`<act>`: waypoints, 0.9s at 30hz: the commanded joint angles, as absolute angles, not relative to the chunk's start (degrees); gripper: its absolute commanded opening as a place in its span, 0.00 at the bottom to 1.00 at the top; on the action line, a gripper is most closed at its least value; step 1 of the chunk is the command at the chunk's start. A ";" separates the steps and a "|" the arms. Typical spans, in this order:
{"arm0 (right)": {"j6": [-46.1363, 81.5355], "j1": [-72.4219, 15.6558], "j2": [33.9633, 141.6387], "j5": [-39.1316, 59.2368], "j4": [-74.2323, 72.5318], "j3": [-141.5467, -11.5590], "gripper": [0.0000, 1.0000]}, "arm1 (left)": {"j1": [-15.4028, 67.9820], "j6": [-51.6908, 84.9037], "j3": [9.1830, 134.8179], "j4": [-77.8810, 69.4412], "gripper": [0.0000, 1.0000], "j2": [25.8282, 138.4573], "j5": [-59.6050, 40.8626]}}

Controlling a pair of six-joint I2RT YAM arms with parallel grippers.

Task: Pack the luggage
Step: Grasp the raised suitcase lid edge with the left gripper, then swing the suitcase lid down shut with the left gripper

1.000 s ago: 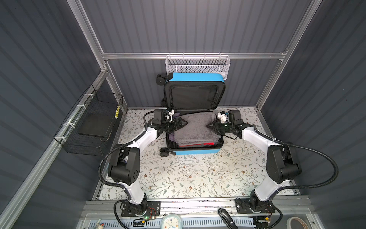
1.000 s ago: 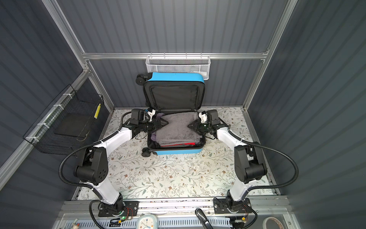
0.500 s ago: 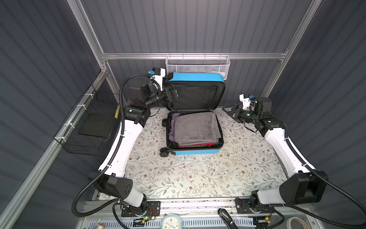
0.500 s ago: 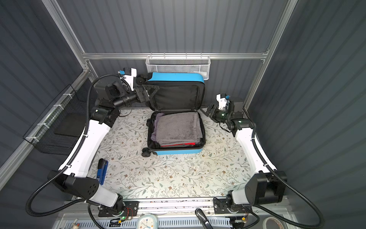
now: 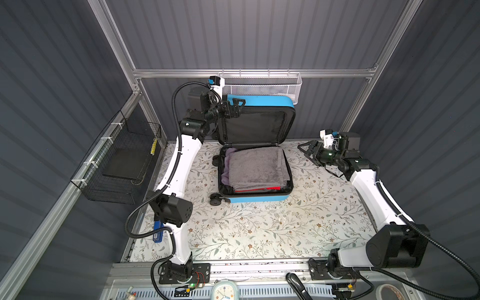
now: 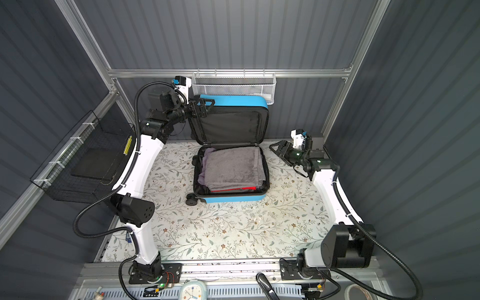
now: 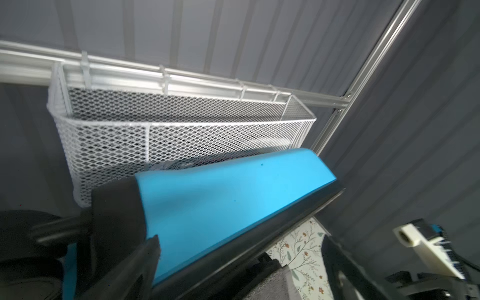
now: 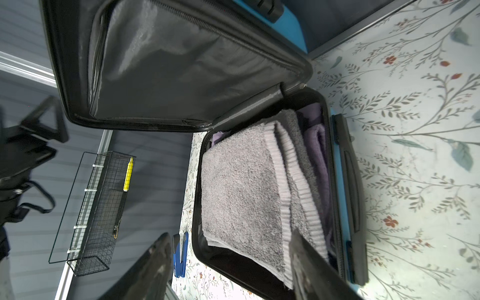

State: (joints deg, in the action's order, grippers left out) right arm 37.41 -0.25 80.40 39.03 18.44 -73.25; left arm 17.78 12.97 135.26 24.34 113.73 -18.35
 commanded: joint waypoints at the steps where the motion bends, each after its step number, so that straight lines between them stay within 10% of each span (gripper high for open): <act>1: 36.48 0.56 79.56 40.39 18.63 -71.79 0.72 | 17.40 10.14 139.42 29.20 1.00 114.08 -17.06; 27: 37.90 4.31 75.76 37.81 19.33 -67.44 0.73 | 21.62 16.66 77.52 32.92 1.00 70.60 -27.08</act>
